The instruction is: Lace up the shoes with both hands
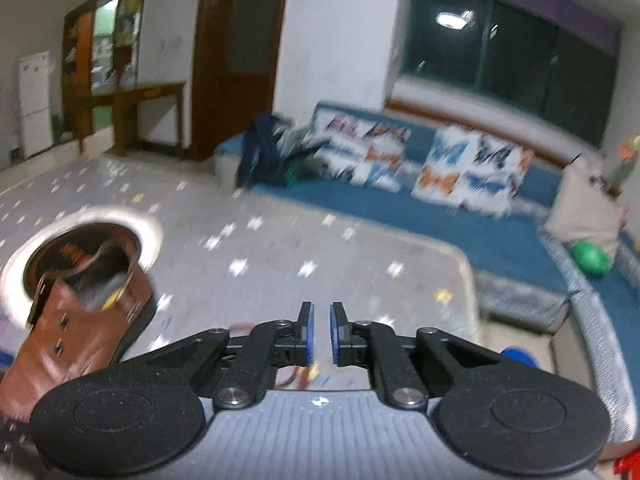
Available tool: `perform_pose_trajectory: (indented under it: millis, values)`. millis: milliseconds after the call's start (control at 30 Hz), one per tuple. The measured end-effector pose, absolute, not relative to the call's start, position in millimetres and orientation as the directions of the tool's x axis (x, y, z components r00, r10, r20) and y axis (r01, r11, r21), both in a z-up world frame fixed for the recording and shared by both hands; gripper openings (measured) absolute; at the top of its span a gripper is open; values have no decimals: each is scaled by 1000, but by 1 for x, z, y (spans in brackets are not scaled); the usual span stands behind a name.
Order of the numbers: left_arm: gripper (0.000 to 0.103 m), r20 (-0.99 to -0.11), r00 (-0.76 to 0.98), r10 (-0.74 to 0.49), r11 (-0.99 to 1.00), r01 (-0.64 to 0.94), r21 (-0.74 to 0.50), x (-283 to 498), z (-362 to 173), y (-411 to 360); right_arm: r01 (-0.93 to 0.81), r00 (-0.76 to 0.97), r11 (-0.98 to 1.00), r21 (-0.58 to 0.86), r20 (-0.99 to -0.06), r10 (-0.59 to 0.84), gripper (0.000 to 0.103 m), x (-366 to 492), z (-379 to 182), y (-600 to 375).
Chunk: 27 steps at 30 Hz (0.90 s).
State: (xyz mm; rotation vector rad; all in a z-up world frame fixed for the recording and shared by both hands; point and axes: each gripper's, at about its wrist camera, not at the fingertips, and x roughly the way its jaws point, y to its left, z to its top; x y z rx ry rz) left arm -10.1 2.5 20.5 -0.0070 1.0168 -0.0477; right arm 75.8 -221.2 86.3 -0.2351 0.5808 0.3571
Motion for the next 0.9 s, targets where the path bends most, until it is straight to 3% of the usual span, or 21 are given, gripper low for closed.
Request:
perform_pose_trajectory:
  millis: [100, 200, 467, 900]
  values:
    - [103, -851, 523, -39, 999, 38, -23, -10, 20, 2, -467, 715, 879, -102, -627, 307, 10, 72, 62, -209]
    - [103, -849, 527, -30, 999, 31, -16, -11, 21, 5, -572, 642, 809, -132, -686, 342, 21, 57, 40, -197]
    - [103, -851, 525, -28, 1000, 13, -25, -10, 20, 11, -784, 484, 580, -223, -805, 344, 23, 11, 5, -156]
    - [103, -852, 523, -32, 999, 28, -20, -12, 19, 6, -705, 571, 684, -189, -724, 388, 23, 45, 11, -130]
